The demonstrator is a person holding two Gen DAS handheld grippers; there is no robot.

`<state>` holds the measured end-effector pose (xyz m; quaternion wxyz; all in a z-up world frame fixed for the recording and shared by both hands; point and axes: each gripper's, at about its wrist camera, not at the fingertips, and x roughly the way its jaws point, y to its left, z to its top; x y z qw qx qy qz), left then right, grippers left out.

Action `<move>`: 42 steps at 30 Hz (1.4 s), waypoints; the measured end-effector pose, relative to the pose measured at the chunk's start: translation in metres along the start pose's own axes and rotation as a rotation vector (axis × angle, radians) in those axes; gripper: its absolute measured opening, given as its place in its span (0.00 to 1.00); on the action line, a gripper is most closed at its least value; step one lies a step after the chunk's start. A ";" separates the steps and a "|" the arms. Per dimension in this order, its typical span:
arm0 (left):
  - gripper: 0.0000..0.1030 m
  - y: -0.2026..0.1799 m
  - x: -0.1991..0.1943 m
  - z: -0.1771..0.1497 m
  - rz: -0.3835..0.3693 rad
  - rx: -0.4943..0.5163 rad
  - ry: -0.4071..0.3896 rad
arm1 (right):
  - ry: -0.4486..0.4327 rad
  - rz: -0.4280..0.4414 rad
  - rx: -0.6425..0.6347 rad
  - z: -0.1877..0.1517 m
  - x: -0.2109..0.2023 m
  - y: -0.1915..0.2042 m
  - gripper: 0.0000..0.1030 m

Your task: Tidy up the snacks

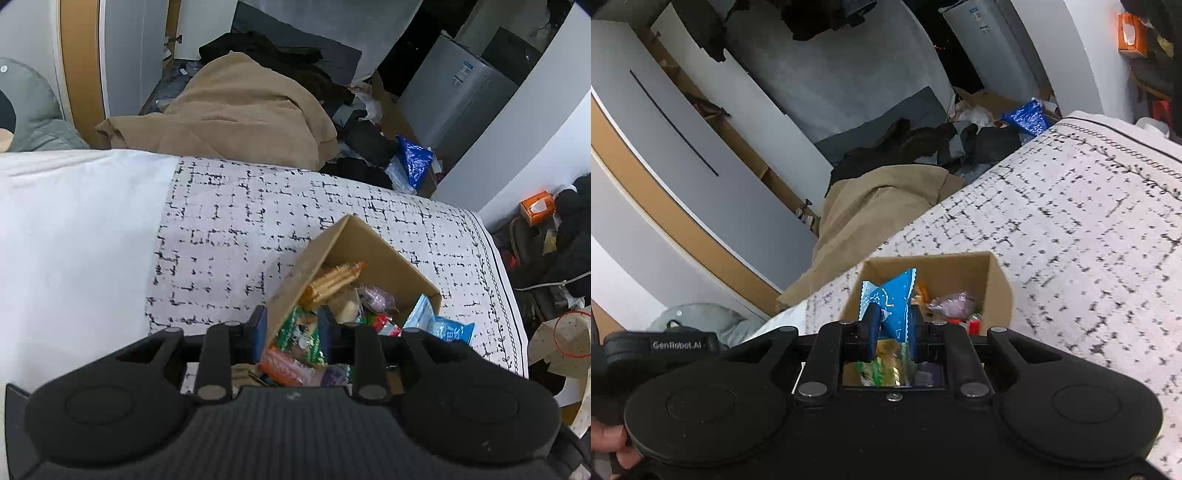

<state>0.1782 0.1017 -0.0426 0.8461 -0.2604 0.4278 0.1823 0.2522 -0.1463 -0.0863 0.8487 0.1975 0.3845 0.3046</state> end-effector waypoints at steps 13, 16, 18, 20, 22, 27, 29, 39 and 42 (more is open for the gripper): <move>0.59 0.015 -0.017 0.022 -0.005 0.032 -0.012 | 0.013 0.031 -0.008 -0.001 0.017 0.017 0.27; 0.68 0.016 -0.022 0.023 -0.004 0.037 -0.018 | 0.011 0.009 -0.006 -0.004 0.009 0.017 0.27; 0.71 0.017 -0.025 0.021 -0.006 0.036 -0.020 | 0.006 0.004 -0.017 -0.006 0.000 0.020 0.27; 0.73 0.018 -0.029 0.019 -0.015 0.036 -0.017 | 0.002 -0.001 -0.026 -0.007 -0.007 0.022 0.27; 0.77 0.020 -0.031 0.016 -0.023 0.039 -0.010 | -0.001 -0.006 -0.028 -0.008 -0.015 0.023 0.27; 0.81 0.020 -0.040 0.007 -0.038 0.062 -0.002 | -0.005 -0.056 -0.031 -0.014 -0.036 0.024 0.31; 0.82 0.020 -0.044 0.002 -0.039 0.079 0.000 | -0.004 -0.075 -0.032 -0.017 -0.048 0.025 0.39; 0.88 0.008 -0.062 -0.025 -0.077 0.173 -0.021 | -0.056 -0.143 -0.022 -0.041 -0.110 0.026 0.59; 0.90 0.003 -0.068 -0.033 -0.085 0.203 -0.026 | -0.079 -0.160 -0.024 -0.047 -0.127 0.026 0.65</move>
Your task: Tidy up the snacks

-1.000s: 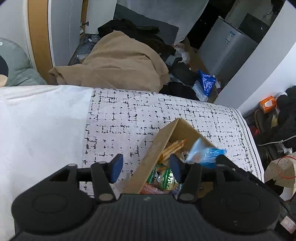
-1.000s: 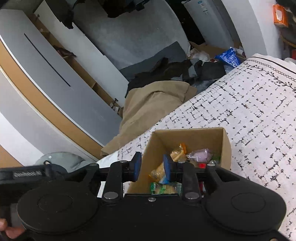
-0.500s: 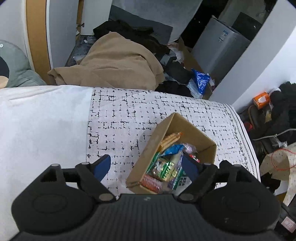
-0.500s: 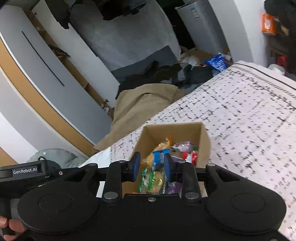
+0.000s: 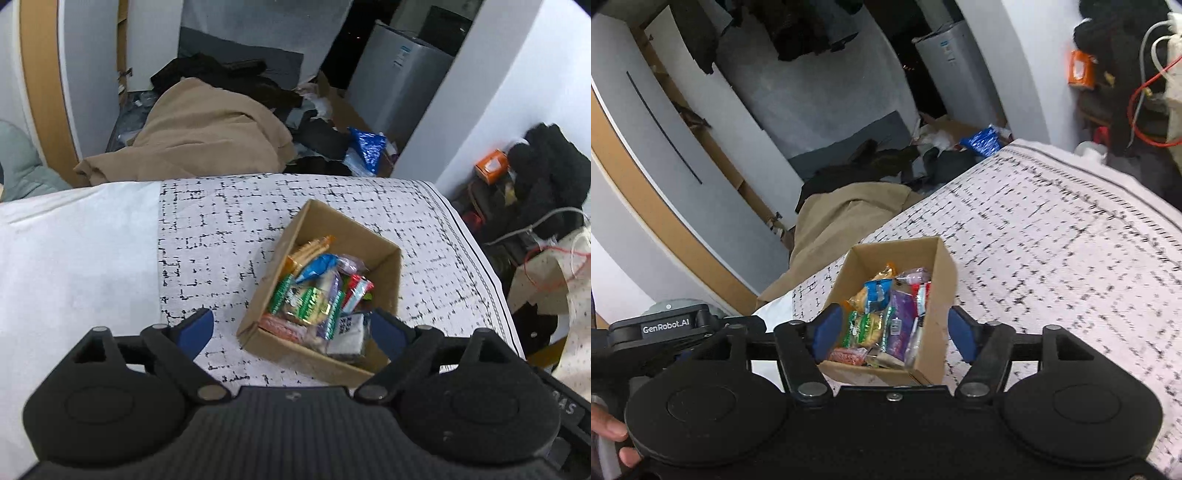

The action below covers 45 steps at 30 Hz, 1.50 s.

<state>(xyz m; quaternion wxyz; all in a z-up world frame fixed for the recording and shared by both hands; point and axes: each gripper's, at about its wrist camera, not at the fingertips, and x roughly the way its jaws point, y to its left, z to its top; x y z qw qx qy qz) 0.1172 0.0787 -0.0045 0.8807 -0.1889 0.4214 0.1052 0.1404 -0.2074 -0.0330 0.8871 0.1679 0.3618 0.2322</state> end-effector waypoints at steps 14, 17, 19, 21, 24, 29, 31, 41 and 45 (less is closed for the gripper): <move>1.00 -0.034 -0.033 -0.034 -0.049 0.142 -0.049 | -0.060 -0.122 -0.048 -0.022 -0.069 -0.004 0.99; 1.00 -0.037 -0.042 -0.042 -0.050 0.170 -0.060 | -0.063 -0.135 -0.053 -0.027 -0.079 -0.004 0.99; 1.00 -0.037 -0.047 -0.047 -0.046 0.187 -0.065 | -0.069 -0.147 -0.056 -0.031 -0.086 -0.003 1.00; 1.00 -0.037 -0.053 -0.050 -0.048 0.205 -0.073 | -0.071 -0.156 -0.057 -0.034 -0.092 -0.003 1.00; 1.00 -0.035 -0.062 -0.057 -0.060 0.224 -0.084 | -0.070 -0.171 -0.059 -0.038 -0.099 -0.002 1.00; 1.00 -0.027 -0.071 -0.064 -0.068 0.249 -0.086 | -0.077 -0.185 -0.056 -0.044 -0.110 -0.002 1.00; 1.00 -0.023 -0.075 -0.067 -0.071 0.254 -0.083 | -0.075 -0.193 -0.057 -0.047 -0.113 -0.001 1.00; 1.00 -0.007 -0.096 -0.073 -0.087 0.303 -0.106 | -0.092 -0.207 -0.052 -0.054 -0.127 0.003 1.00; 1.00 -0.004 -0.101 -0.074 -0.088 0.311 -0.114 | -0.094 -0.204 -0.059 -0.055 -0.128 0.005 1.00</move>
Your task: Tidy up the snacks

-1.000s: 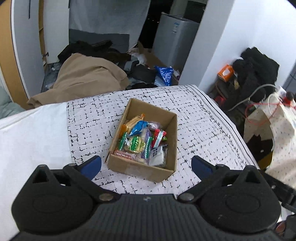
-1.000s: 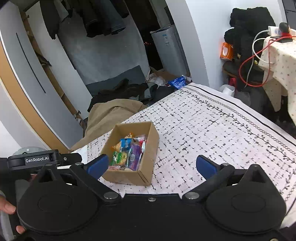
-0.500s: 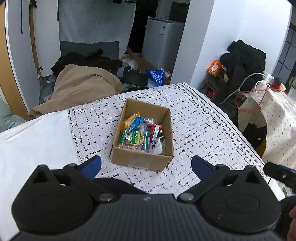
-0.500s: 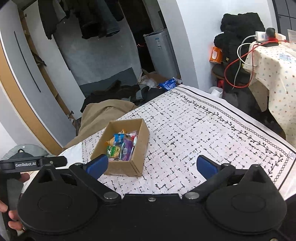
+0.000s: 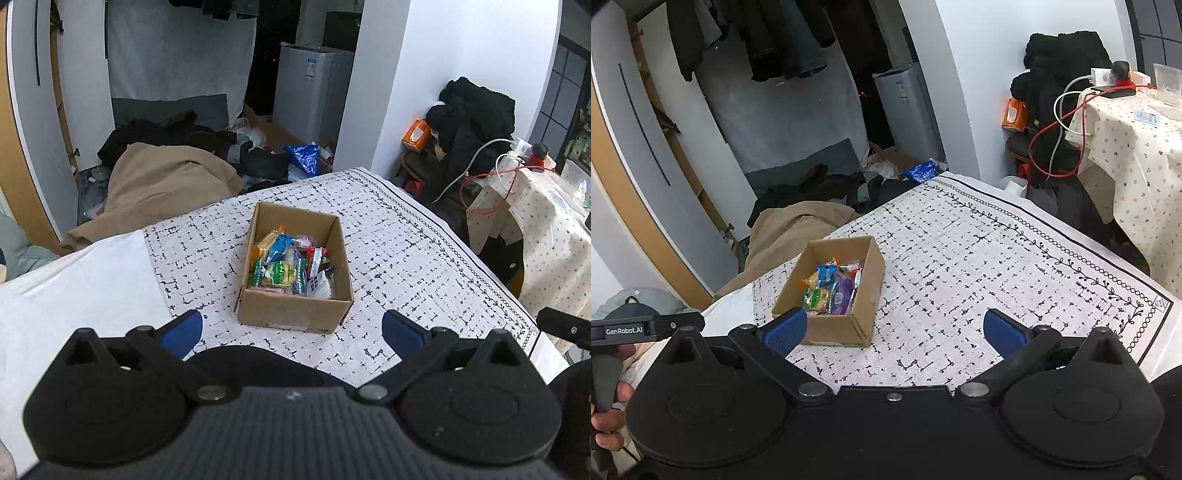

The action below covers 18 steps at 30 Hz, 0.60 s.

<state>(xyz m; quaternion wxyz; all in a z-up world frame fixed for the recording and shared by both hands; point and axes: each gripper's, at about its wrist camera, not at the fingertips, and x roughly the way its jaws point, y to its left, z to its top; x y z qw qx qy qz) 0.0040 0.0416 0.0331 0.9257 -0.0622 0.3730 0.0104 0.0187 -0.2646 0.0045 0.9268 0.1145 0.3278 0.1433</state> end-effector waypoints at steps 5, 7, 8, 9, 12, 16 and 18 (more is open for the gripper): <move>1.00 0.003 -0.002 -0.001 0.001 0.000 -0.001 | 0.004 0.006 -0.011 -0.001 -0.001 0.003 1.00; 1.00 0.004 -0.003 -0.001 0.003 -0.001 -0.002 | 0.006 0.010 -0.015 0.000 0.000 0.003 1.00; 1.00 0.005 -0.003 -0.001 0.004 -0.002 -0.003 | 0.007 0.011 -0.016 0.000 0.000 0.003 1.00; 1.00 0.005 -0.004 -0.001 0.005 -0.003 -0.004 | 0.007 0.011 -0.016 -0.001 0.000 0.004 1.00; 1.00 0.007 -0.004 -0.001 0.006 -0.003 -0.003 | 0.008 0.010 -0.014 -0.001 0.001 0.003 1.00; 1.00 0.007 -0.003 0.000 0.009 -0.001 0.002 | 0.011 0.012 -0.011 0.000 0.001 0.003 1.00; 1.00 0.007 -0.002 0.000 0.008 0.000 0.003 | 0.008 0.015 -0.011 0.000 0.001 0.002 1.00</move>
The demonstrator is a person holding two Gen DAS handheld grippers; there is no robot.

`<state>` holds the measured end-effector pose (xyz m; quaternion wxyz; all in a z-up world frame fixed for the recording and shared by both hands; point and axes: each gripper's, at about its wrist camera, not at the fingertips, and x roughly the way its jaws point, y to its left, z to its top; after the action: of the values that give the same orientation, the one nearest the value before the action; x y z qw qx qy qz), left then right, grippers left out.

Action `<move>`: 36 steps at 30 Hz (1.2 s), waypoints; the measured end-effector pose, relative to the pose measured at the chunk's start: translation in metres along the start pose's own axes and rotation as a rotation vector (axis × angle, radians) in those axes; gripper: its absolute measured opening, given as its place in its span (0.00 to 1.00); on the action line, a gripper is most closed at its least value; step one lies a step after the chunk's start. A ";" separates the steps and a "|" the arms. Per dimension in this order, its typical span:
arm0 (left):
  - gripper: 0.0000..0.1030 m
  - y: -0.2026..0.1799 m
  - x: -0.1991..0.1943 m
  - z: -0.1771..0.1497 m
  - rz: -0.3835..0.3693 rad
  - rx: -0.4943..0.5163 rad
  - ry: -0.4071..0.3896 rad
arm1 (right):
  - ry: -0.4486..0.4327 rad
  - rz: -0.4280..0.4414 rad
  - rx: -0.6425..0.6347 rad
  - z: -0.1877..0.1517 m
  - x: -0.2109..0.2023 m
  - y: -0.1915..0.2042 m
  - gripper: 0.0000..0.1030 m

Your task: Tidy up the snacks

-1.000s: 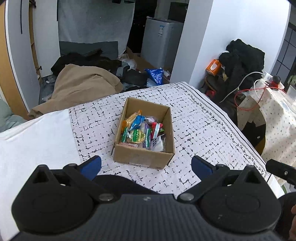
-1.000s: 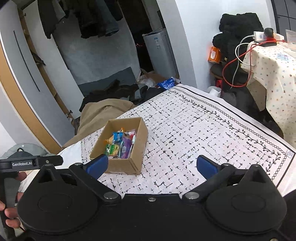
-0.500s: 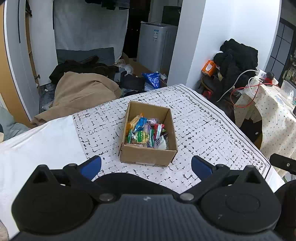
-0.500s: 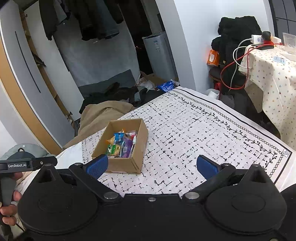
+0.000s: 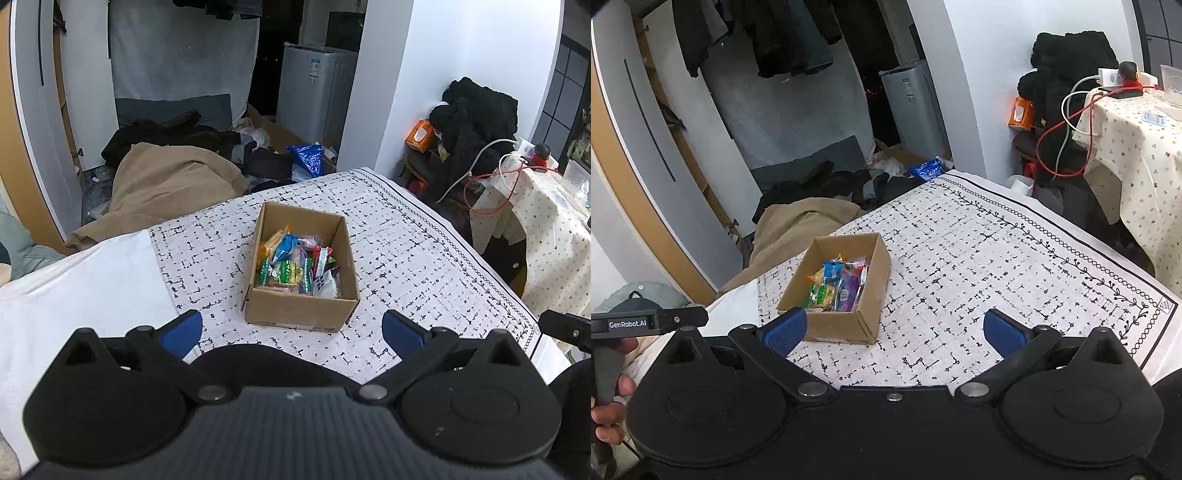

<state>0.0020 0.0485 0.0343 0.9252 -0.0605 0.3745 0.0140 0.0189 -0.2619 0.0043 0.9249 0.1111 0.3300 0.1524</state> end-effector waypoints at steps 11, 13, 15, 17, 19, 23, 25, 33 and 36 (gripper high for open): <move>1.00 -0.005 0.002 0.000 -0.002 0.015 0.007 | 0.001 -0.002 0.006 -0.001 0.002 -0.002 1.00; 1.00 -0.005 0.002 0.000 -0.001 0.014 0.008 | -0.002 0.000 0.005 -0.002 0.002 -0.002 1.00; 1.00 -0.006 0.002 0.000 -0.001 0.014 0.006 | -0.002 -0.001 0.005 -0.002 0.002 -0.003 1.00; 1.00 -0.005 0.002 0.000 -0.002 0.015 0.007 | 0.000 -0.003 0.005 -0.003 0.002 -0.003 1.00; 1.00 -0.007 0.003 0.000 -0.002 0.019 0.008 | -0.001 -0.006 0.006 -0.003 0.001 -0.004 1.00; 1.00 -0.009 0.004 -0.001 -0.013 0.020 0.015 | -0.008 -0.006 0.008 -0.003 -0.002 -0.005 1.00; 1.00 -0.011 0.004 -0.002 -0.011 0.019 0.014 | -0.011 -0.007 0.008 -0.003 -0.003 -0.006 1.00; 1.00 -0.016 0.001 -0.004 -0.016 0.021 0.008 | -0.010 -0.011 0.021 -0.004 -0.004 -0.008 1.00; 1.00 -0.018 0.000 -0.004 -0.015 0.027 0.009 | -0.012 -0.012 0.019 -0.004 -0.004 -0.007 1.00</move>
<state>0.0004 0.0299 0.0328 0.9242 -0.0510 0.3785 0.0015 0.0150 -0.2698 0.0018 0.9267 0.1189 0.3265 0.1431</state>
